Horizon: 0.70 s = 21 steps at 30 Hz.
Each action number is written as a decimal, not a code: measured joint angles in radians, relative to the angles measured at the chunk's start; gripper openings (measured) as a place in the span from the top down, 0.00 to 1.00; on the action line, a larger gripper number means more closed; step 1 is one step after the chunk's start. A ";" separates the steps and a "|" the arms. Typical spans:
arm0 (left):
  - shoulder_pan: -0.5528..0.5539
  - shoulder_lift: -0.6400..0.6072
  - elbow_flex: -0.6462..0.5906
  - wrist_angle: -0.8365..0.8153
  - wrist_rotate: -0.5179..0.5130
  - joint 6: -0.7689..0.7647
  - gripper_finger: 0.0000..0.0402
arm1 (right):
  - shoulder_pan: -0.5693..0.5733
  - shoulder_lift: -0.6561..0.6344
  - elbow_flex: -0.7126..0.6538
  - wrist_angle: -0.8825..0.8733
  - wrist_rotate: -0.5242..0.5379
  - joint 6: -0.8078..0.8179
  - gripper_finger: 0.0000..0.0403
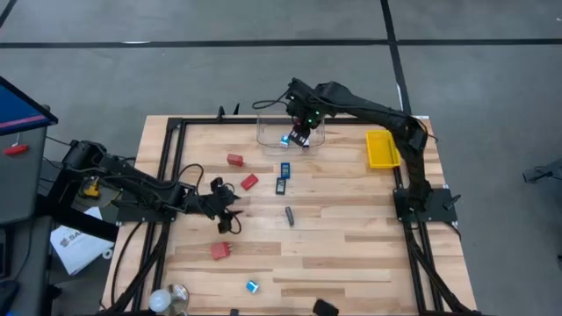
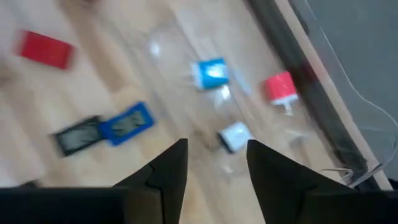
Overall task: Pick & Place Office items
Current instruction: Put the blue charger adapter into the transparent bin
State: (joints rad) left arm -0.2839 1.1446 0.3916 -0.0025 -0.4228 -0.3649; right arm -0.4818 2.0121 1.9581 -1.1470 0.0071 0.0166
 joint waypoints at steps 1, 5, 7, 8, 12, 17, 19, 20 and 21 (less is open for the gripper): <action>0.000 0.000 0.000 0.014 0.040 0.001 0.43 | 0.017 -0.020 0.001 0.000 -0.001 0.010 0.60; -0.011 0.000 0.000 0.115 0.187 0.001 0.43 | 0.102 -0.086 0.001 -0.021 -0.001 0.048 0.57; -0.034 0.000 0.000 0.176 0.227 0.009 0.43 | 0.158 -0.113 0.000 -0.039 -0.001 0.067 0.55; -0.051 0.000 0.000 0.207 0.244 0.014 0.43 | 0.188 -0.126 0.000 -0.044 -0.002 0.076 0.55; -0.138 0.000 0.000 0.305 0.259 0.016 0.43 | 0.310 -0.158 0.000 -0.067 0.023 0.116 0.53; -0.243 0.026 0.029 0.321 0.218 -0.060 0.43 | 0.446 -0.201 0.000 -0.125 0.141 0.184 0.52; -0.279 0.072 0.068 0.317 0.211 -0.066 0.43 | 0.493 -0.216 0.000 -0.151 0.188 0.216 0.52; -0.295 0.106 0.094 0.318 0.211 -0.066 0.43 | 0.515 -0.226 0.000 -0.161 0.209 0.232 0.52; -0.308 0.146 0.124 0.317 0.218 -0.065 0.43 | 0.534 -0.235 0.000 -0.170 0.229 0.248 0.52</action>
State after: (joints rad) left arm -0.5915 1.2903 0.5152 0.3144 -0.2049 -0.4301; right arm 0.0525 1.7775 1.9579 -1.3172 0.2361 0.2645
